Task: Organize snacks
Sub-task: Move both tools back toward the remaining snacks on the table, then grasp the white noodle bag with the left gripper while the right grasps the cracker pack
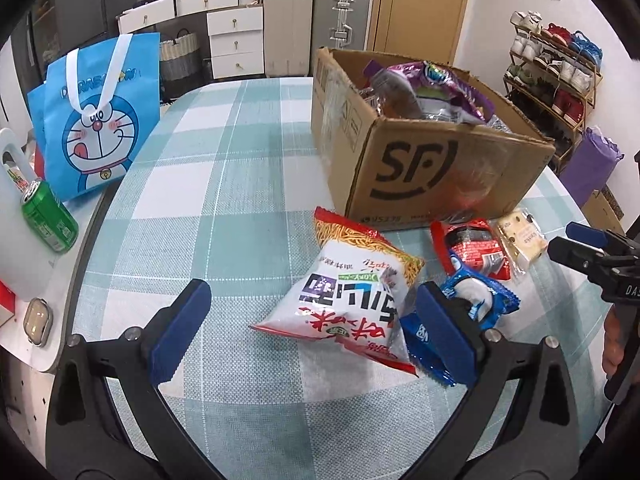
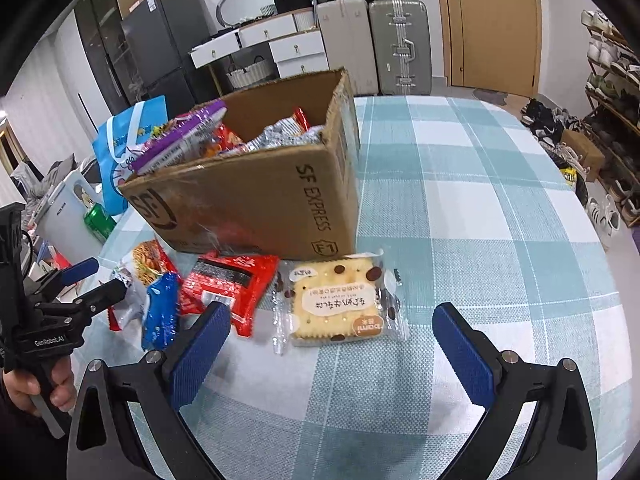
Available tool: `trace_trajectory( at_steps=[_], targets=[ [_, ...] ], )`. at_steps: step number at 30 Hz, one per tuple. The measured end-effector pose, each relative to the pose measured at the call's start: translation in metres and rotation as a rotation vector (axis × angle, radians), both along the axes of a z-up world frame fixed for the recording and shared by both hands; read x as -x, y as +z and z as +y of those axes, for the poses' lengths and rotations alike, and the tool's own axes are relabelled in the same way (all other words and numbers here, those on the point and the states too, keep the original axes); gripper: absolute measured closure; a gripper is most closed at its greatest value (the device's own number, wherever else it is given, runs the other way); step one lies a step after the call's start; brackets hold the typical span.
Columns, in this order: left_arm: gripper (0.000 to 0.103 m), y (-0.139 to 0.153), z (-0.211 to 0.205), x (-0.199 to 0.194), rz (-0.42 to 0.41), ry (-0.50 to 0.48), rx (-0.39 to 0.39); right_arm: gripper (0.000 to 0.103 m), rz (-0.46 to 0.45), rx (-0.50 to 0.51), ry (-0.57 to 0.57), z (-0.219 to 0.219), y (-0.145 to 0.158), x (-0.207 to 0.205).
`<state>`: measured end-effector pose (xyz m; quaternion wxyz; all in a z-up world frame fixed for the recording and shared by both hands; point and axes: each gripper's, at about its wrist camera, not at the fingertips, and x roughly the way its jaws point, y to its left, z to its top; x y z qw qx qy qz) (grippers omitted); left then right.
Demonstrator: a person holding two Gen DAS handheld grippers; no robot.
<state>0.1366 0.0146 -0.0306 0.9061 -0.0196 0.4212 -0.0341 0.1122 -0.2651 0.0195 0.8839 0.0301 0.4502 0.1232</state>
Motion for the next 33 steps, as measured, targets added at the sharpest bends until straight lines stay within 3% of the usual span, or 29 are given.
trace_trajectory(
  at_steps=[12, 33],
  targets=[
    [0.001, -0.015, 0.0, -0.014, 0.042, 0.001, -0.001, 0.001, 0.069, 0.06, 0.008, 0.001, -0.032, -0.019],
    [0.001, -0.034, -0.007, -0.028, 0.076, -0.029, 0.0, 0.001, 0.05, 0.186, -0.005, 0.011, -0.046, -0.038]
  ],
)
